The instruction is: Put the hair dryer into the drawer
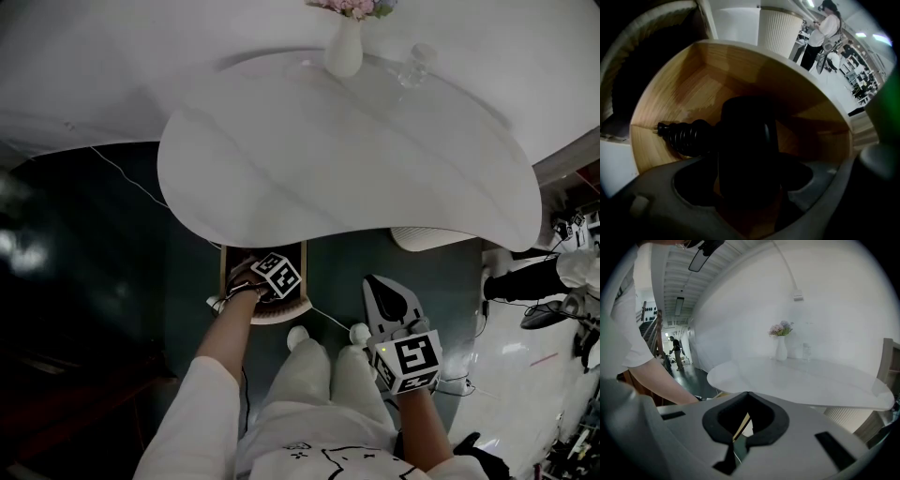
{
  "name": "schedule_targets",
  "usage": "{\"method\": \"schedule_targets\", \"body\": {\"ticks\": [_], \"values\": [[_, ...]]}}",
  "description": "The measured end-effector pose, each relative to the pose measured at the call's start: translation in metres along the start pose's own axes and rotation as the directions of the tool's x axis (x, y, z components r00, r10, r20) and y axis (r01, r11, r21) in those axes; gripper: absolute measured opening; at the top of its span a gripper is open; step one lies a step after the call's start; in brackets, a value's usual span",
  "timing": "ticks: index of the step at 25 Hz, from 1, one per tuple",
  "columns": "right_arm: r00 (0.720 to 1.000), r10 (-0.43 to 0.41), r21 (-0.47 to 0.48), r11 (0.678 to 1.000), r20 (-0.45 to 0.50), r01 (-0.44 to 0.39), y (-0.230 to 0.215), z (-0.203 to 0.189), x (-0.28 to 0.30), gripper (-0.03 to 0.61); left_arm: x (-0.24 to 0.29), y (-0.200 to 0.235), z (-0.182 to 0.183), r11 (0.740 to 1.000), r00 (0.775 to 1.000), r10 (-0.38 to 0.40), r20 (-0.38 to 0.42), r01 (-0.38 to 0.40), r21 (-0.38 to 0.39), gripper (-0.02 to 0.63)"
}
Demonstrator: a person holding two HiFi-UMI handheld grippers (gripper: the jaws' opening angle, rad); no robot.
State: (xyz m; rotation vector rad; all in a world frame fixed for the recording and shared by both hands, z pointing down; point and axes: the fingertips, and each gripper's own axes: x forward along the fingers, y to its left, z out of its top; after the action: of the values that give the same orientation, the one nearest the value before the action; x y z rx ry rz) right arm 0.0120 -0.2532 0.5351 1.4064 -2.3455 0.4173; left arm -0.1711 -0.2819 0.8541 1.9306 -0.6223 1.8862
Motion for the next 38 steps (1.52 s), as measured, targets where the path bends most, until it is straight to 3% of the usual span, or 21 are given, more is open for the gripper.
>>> {"method": "schedule_targets", "body": {"ticks": [3,9,17,30,38], "values": [[1.0,0.003,-0.01,1.0,0.0,-0.003,0.001,0.007,-0.006,-0.002,-0.005,-0.003,0.002,1.0,1.0,-0.007,0.011,0.007,0.005,0.372],[1.0,0.005,-0.019,1.0,-0.01,-0.006,0.002,0.014,-0.01,-0.003,-0.016,-0.006,-0.001,0.999,0.998,-0.003,-0.066,0.006,0.048,0.382],[0.998,0.06,-0.054,0.997,0.001,-0.06,0.018,0.038,-0.012,-0.002,-0.05,-0.003,-0.003,1.0,0.999,-0.007,-0.05,0.008,0.029,0.388],[0.989,0.113,-0.141,0.985,0.09,-0.1,0.011,0.107,-0.021,-0.002,-0.12,-0.022,-0.018,0.997,0.999,0.037,-0.02,-0.038,-0.064,0.388],[0.966,0.181,-0.173,0.974,0.185,-0.149,0.016,0.153,-0.038,-0.002,-0.183,-0.025,-0.019,0.976,0.989,0.113,0.095,-0.092,-0.199,0.387]]}}
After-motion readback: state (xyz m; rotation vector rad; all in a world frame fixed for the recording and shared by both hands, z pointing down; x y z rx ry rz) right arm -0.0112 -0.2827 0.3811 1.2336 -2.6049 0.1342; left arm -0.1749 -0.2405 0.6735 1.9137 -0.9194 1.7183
